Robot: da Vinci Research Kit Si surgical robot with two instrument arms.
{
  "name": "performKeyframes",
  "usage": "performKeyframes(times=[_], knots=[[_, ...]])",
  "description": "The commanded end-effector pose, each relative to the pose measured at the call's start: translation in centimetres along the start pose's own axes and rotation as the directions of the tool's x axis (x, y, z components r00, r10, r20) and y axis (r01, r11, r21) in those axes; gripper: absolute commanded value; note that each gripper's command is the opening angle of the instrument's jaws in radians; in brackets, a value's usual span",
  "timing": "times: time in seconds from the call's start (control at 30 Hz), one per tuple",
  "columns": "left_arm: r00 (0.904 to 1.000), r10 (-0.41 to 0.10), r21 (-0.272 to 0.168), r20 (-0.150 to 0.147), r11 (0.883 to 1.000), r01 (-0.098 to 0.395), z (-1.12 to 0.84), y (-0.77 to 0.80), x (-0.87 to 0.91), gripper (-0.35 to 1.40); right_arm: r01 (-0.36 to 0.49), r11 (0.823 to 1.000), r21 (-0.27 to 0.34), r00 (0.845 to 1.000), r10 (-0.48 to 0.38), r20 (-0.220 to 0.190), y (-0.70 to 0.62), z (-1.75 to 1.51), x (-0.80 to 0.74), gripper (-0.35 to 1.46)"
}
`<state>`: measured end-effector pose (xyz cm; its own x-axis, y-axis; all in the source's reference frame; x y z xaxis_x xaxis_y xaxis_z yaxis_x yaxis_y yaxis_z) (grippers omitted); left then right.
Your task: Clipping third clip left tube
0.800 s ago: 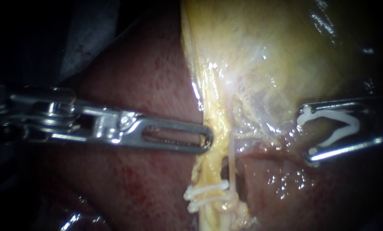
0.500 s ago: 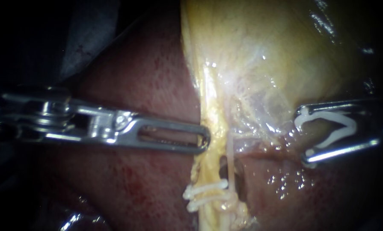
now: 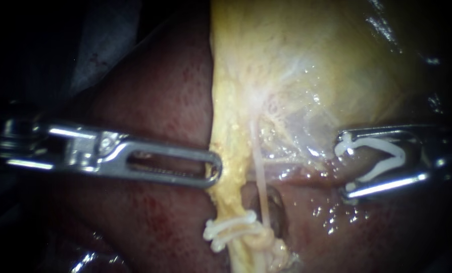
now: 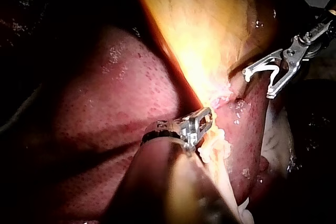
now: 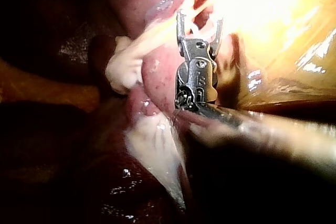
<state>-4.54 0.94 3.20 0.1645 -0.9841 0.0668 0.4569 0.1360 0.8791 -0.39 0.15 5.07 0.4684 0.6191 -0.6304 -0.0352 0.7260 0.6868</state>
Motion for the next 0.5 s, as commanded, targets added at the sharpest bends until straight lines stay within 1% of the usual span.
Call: performKeyframes(times=[0.03,0.17,0.4,0.5], knots=[[1.0,0.0,-0.001,0.001,1.0,0.0,0.0,0.0,0.0,-0.35,0.002,1.0,-0.001,1.0,-0.002,0.001,-0.01,0.03,-0.01,0.58],[1.0,0.0,-0.001,0.001,1.0,0.0,0.0,0.0,0.0,-0.35,0.0,1.0,0.014,1.0,0.0,0.006,-0.04,0.19,-0.06,0.58],[1.0,-0.001,-0.001,0.001,1.0,0.001,0.0,-0.01,0.0,-0.35,-0.021,0.999,0.043,1.0,0.02,0.018,-0.12,0.6,-0.18,0.58],[1.0,-0.001,-0.001,0.001,1.0,0.001,0.0,-0.01,0.01,-0.35,-0.032,0.997,0.066,0.999,0.03,0.028,-0.14,0.78,-0.23,0.56]])
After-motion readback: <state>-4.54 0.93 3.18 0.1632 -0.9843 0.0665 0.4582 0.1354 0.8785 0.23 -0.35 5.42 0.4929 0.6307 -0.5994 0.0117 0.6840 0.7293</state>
